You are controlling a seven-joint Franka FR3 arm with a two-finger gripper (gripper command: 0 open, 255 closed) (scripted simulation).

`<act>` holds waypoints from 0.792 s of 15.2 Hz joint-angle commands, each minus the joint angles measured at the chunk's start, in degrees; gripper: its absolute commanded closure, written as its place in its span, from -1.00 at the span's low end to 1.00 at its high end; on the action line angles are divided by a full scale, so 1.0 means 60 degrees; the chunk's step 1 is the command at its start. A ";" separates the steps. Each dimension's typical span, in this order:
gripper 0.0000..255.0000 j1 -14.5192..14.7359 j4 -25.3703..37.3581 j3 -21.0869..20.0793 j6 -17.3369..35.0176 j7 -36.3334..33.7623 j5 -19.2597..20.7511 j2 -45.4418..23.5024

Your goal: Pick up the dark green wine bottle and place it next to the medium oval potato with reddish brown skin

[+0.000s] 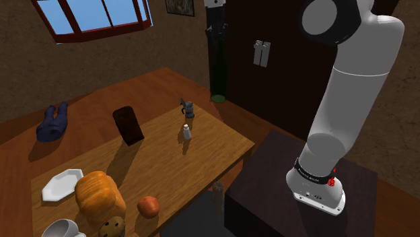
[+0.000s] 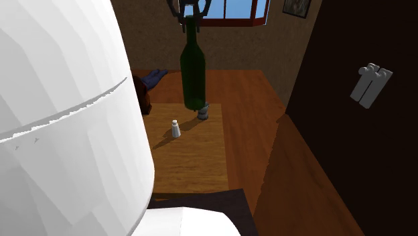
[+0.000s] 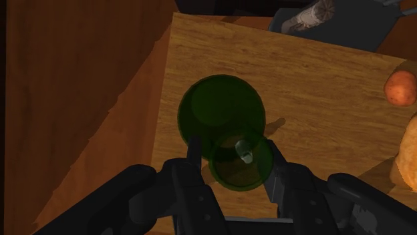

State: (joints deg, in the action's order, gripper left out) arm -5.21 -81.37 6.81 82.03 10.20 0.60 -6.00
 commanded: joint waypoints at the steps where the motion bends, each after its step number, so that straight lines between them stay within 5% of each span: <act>1: 1.00 -0.0004 0.0333 0.0003 -0.0280 0.0009 -0.0006 -0.0053; 10: 1.00 -0.0066 0.2465 0.0031 -0.1736 0.0085 -0.0084 -0.0733; 12: 1.00 0.0198 0.1818 -0.0141 -0.1326 -0.0344 -0.0069 -0.0499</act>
State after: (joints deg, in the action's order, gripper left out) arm -4.74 -69.45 6.44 73.25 9.33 0.20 -9.20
